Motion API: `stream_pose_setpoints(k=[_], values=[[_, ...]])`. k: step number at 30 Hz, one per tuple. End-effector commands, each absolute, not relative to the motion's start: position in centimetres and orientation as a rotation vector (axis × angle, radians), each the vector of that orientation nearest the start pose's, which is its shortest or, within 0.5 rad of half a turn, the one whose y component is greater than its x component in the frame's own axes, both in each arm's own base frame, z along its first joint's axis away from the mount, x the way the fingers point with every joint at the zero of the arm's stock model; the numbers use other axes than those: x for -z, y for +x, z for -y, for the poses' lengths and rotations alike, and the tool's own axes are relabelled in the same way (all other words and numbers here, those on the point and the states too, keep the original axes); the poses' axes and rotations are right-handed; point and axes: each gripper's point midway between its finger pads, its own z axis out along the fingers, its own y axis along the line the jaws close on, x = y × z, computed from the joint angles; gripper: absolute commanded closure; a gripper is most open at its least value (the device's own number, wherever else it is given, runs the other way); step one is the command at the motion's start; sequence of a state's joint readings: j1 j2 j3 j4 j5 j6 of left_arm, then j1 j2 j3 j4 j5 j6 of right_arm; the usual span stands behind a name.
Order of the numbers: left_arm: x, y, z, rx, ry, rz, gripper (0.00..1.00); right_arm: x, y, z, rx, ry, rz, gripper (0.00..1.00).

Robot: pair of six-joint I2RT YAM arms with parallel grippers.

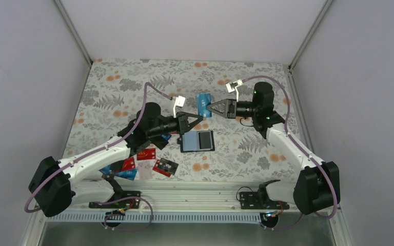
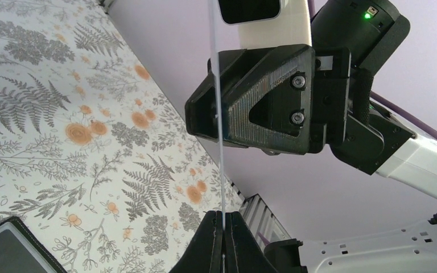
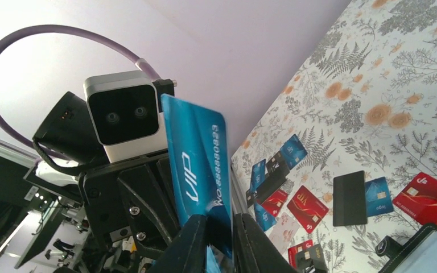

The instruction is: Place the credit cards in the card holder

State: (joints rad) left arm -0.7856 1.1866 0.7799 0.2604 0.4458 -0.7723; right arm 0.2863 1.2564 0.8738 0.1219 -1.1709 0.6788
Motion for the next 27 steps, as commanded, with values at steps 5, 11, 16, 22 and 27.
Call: stream_pose_setpoints(k=[5, 11, 16, 22, 27], values=[[-28.7, 22.4, 33.7, 1.514, 0.421, -1.895, 0.98, -30.2, 26.1, -24.1, -1.712, -0.561, -1.924, 0.96], [-26.4, 22.5, 33.4, 1.486, 0.382, -1.951, 0.93, -28.4, 25.6, -23.8, -1.702, -0.524, -1.975, 0.96], [-24.4, 22.8, 32.9, 1.446, 0.340, -1.999, 0.79, -26.7, 25.9, -23.5, -1.649, -0.470, -2.038, 0.96], [-22.3, 23.1, 32.2, 1.364, 0.323, -2.057, 0.69, -23.3, 26.5, -23.1, -1.597, -0.358, -2.158, 0.96], [-20.0, 23.5, 30.9, 1.234, 0.293, -2.135, 0.58, -20.3, 26.5, -22.5, -1.533, -0.285, -2.253, 0.96]])
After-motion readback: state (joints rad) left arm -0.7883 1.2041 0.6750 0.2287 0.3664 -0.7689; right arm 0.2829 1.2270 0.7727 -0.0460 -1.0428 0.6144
